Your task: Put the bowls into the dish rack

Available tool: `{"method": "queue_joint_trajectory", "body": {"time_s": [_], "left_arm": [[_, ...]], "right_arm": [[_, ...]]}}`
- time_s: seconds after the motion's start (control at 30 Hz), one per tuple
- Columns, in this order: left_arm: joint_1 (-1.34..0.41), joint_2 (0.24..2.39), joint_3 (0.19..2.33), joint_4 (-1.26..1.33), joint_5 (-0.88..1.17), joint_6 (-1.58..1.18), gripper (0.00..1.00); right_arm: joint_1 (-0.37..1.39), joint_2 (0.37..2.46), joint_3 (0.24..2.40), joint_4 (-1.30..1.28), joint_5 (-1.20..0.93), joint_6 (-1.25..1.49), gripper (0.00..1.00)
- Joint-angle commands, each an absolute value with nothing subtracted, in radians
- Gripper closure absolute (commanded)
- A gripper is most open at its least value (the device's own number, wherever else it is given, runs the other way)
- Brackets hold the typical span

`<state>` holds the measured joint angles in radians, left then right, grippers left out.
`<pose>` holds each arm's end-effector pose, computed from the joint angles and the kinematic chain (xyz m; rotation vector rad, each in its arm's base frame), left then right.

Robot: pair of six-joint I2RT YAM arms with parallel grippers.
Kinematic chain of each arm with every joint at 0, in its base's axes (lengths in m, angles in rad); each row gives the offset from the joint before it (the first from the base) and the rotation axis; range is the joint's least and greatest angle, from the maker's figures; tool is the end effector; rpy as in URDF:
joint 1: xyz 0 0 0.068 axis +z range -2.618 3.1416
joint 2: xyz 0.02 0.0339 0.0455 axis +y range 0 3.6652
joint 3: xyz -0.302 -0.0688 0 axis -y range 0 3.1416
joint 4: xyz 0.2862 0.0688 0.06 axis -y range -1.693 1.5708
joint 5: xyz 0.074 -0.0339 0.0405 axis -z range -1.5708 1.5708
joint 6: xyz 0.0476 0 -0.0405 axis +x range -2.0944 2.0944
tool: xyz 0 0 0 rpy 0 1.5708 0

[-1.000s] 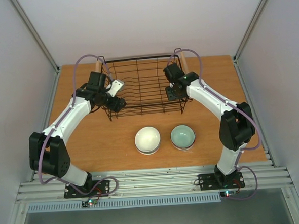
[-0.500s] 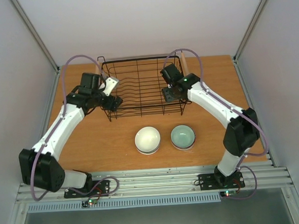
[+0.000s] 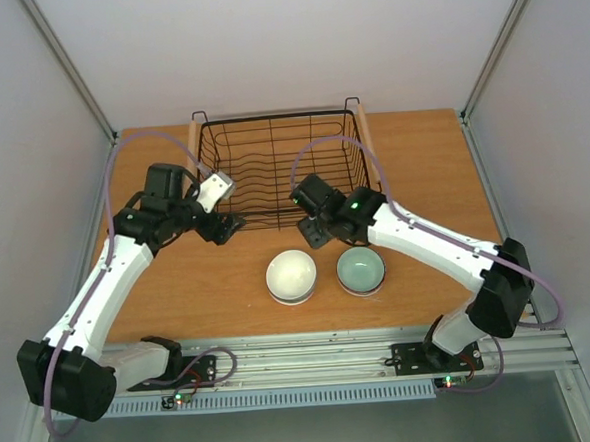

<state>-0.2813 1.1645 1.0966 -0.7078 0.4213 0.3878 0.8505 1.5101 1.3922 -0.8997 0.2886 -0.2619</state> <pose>0.2579 -0.0948 0.3491 0.9475 2.0986 -0.4384 0.2449 0.2585 0.3391 -1.2464 2.2025 -0.1434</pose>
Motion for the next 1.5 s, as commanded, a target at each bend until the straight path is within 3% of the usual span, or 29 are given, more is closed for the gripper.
{"method": "queue_joint_trajectory", "body": {"time_s": [0.0, 0.6, 0.77, 0.97, 1.07, 1.13, 1.47], "left_arm": [[-0.281, 1.149, 1.048, -0.733, 0.491, 0.428, 0.12], [-0.279, 1.157, 1.008, -0.710, 0.494, 0.398, 0.12], [-0.281, 1.157, 1.009, -0.709, 0.494, 0.394, 0.11], [-0.279, 1.160, 1.006, -0.708, 0.492, 0.392, 0.11], [-0.280, 1.157, 1.003, -0.706, 0.490, 0.393, 0.11], [-0.280, 1.155, 1.003, -0.707, 0.488, 0.391, 0.11], [-0.280, 1.150, 1.059, -0.750, 0.568, 0.364, 0.08]], "right_arm": [[0.888, 1.538, 1.331, -0.935, 0.266, -0.195, 0.41], [0.975, 1.614, 1.272, -0.902, 0.224, -0.126, 0.48], [0.979, 1.619, 1.246, -0.901, 0.234, -0.110, 0.63], [0.983, 1.630, 1.231, -0.892, 0.213, -0.103, 0.66], [0.985, 1.635, 1.233, -0.892, 0.214, -0.101, 0.90], [0.987, 1.631, 1.241, -0.899, 0.226, -0.099, 0.98], [1.001, 1.519, 1.331, -0.921, 0.316, -0.130, 0.99]]}}
